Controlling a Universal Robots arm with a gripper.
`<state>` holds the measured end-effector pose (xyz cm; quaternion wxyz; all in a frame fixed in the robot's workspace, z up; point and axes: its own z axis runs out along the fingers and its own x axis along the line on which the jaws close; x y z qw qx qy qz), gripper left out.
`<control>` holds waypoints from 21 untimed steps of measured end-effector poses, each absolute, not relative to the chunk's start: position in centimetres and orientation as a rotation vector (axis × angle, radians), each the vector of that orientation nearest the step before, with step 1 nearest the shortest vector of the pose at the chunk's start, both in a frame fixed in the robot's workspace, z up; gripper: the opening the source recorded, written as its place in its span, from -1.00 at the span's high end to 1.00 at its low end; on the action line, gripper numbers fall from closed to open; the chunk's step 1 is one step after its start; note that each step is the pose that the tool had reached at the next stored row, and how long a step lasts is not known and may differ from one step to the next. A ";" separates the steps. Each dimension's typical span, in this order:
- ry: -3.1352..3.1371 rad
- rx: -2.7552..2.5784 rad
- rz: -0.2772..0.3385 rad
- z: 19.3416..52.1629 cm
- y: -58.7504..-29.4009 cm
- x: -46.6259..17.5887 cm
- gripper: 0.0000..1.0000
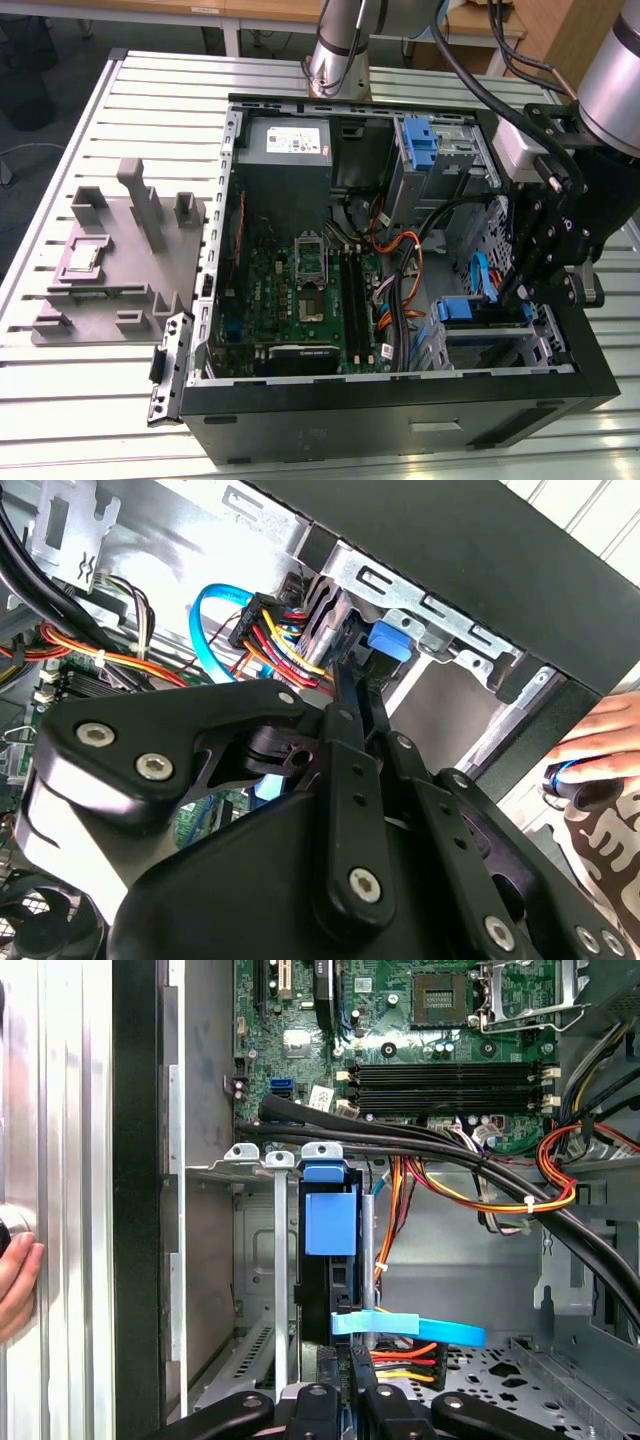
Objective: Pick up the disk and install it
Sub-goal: 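Insert the second disk wire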
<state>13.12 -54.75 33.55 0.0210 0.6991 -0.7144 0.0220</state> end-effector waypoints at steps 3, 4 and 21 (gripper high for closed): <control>-2.206 2.177 0.069 33.5 -54.8 13.1 0.68; -2.203 2.179 0.069 33.5 -54.8 13.1 0.68; -2.202 2.180 0.069 33.4 -54.8 13.1 0.68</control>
